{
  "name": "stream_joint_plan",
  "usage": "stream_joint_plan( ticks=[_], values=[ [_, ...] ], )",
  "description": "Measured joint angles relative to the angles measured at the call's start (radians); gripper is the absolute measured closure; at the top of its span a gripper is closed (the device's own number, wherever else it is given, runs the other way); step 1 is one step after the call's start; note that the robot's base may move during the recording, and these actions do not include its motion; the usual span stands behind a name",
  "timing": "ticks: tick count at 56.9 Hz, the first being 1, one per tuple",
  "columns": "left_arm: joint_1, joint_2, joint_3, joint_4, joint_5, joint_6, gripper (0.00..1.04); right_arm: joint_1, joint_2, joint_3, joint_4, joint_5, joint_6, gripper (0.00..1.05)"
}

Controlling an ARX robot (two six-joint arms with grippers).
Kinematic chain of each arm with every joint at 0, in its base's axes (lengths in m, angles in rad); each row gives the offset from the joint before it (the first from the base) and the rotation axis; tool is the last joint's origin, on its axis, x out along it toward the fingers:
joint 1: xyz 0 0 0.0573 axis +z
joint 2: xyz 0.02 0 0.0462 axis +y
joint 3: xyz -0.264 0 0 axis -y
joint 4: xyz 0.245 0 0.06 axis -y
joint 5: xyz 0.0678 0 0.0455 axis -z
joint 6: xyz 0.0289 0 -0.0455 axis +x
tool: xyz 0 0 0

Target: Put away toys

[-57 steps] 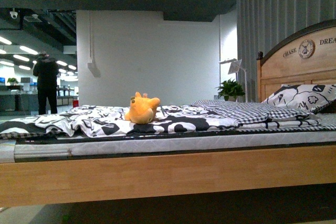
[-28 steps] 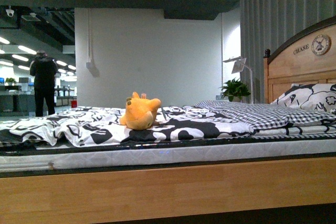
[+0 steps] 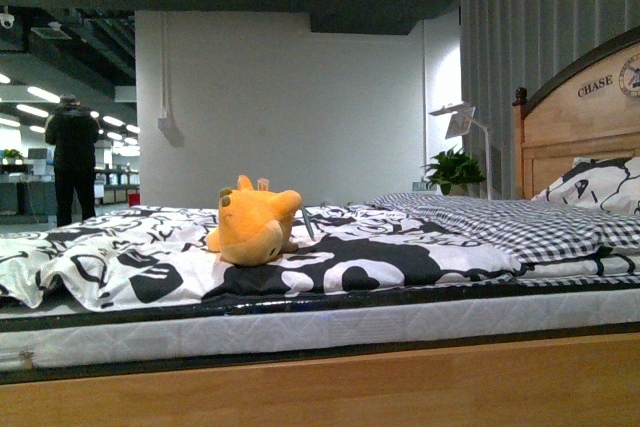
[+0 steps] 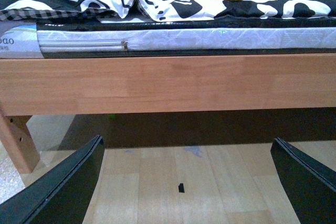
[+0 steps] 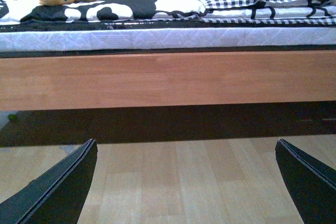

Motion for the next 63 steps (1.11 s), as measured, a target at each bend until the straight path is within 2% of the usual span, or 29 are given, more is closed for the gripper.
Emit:
stream_joint_plan(
  ticks=[63],
  values=[
    [0.0, -0.001, 0.0, 0.0, 0.0, 0.0, 0.06, 0.0, 0.0, 0.0, 0.0, 0.0, 0.0, 0.02]
  ],
)
